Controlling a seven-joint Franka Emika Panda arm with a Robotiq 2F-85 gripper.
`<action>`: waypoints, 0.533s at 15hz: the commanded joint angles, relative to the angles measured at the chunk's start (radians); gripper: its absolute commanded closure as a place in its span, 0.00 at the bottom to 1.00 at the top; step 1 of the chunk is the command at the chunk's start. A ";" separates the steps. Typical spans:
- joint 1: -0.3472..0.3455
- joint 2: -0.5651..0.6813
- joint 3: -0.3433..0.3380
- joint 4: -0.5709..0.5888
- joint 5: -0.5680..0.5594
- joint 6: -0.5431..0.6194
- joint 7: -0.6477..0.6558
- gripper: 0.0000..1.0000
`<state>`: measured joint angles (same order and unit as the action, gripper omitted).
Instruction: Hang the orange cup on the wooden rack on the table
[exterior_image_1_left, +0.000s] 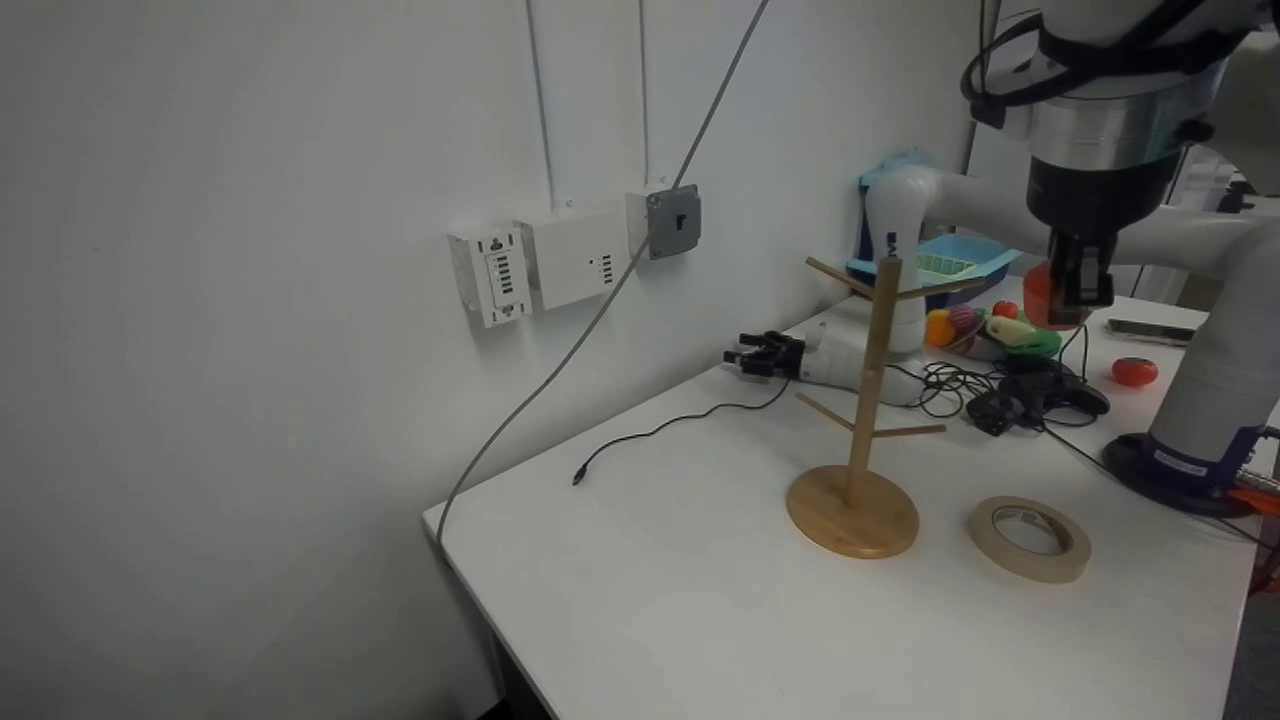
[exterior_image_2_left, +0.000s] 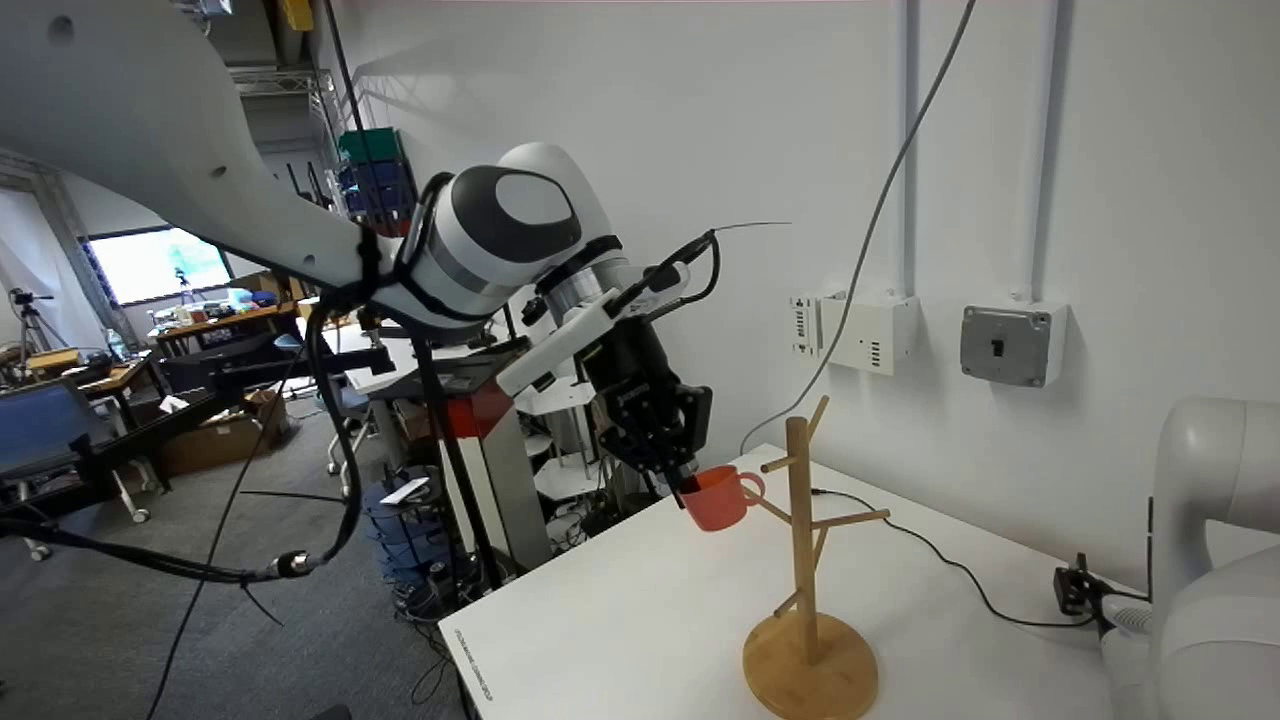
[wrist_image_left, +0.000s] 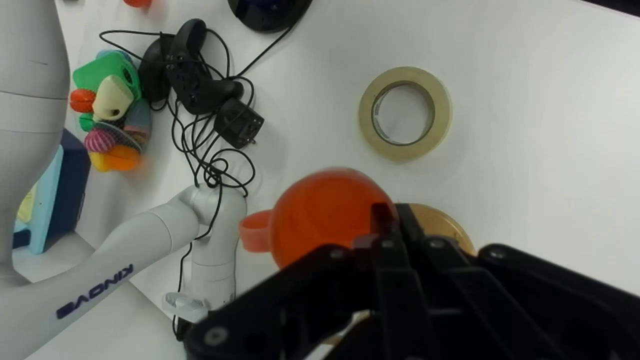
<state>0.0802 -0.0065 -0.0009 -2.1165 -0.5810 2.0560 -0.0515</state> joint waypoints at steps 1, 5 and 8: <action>-0.014 -0.003 0.018 0.040 0.013 -0.045 -0.070 0.99; -0.013 0.019 0.021 0.069 0.020 -0.068 -0.114 0.99; -0.011 0.029 0.025 0.077 0.015 -0.092 -0.140 0.99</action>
<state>0.0802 0.0027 0.0084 -2.0805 -0.5792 2.0187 -0.1366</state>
